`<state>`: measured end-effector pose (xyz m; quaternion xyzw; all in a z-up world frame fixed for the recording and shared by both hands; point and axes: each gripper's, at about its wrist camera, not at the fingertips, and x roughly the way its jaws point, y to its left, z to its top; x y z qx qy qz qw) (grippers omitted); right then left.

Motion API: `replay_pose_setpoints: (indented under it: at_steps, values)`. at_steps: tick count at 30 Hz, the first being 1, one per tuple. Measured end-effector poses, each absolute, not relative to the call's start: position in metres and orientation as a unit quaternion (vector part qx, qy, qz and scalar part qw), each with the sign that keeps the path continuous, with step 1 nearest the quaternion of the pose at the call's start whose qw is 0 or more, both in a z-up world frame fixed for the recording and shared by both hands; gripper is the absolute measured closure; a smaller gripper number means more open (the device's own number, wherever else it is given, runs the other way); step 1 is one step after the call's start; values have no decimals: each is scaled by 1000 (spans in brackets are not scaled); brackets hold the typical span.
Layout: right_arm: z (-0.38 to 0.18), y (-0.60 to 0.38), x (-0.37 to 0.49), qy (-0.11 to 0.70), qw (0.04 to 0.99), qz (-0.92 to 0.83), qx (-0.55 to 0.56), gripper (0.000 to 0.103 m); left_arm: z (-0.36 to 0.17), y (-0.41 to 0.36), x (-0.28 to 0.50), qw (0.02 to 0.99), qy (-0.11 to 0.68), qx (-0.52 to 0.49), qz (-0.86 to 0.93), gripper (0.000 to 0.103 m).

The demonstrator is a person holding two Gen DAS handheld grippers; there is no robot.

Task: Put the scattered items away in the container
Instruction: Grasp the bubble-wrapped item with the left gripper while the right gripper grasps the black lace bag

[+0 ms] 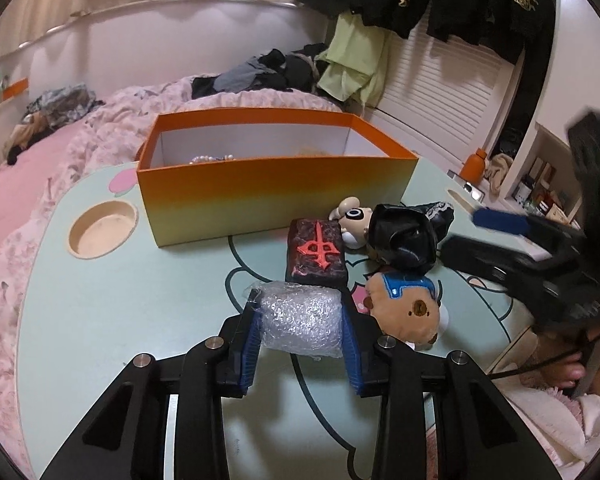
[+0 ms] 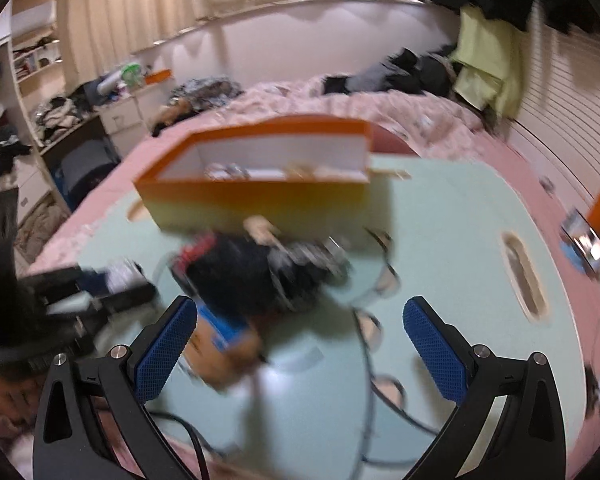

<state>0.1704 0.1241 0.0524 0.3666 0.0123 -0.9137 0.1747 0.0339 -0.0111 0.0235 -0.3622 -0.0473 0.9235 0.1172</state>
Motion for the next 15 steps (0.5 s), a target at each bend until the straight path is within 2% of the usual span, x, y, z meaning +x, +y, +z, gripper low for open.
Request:
replay_pose_setpoints:
  at_steps: [3,4,5,6,9,12,15]
  values:
    - [48,108,151,29,170,-911,374,0,24,-11,34,119,-46,-362,923,69]
    - [45,107,146,28,174,-908,380,4,24,-11,34,118,-45,-362,923,69]
    - [41,106,141,21,183,-902,390,13,24,-12,34,118,-45,-362,923,69]
    - [36,107,138,9,193,-896,400,39,24,-13,35,118,-47,-362,924,69]
    - [34,122,145,-21,203,-895,397,53,25,-14,35,119,-49,-360,924,69]
    - [37,138,155,-44,206,-897,390,60,27,-13,35,121,-49,-358,924,69]
    - [45,158,165,-75,208,-900,375,61,31,-13,35,122,-47,-354,926,69]
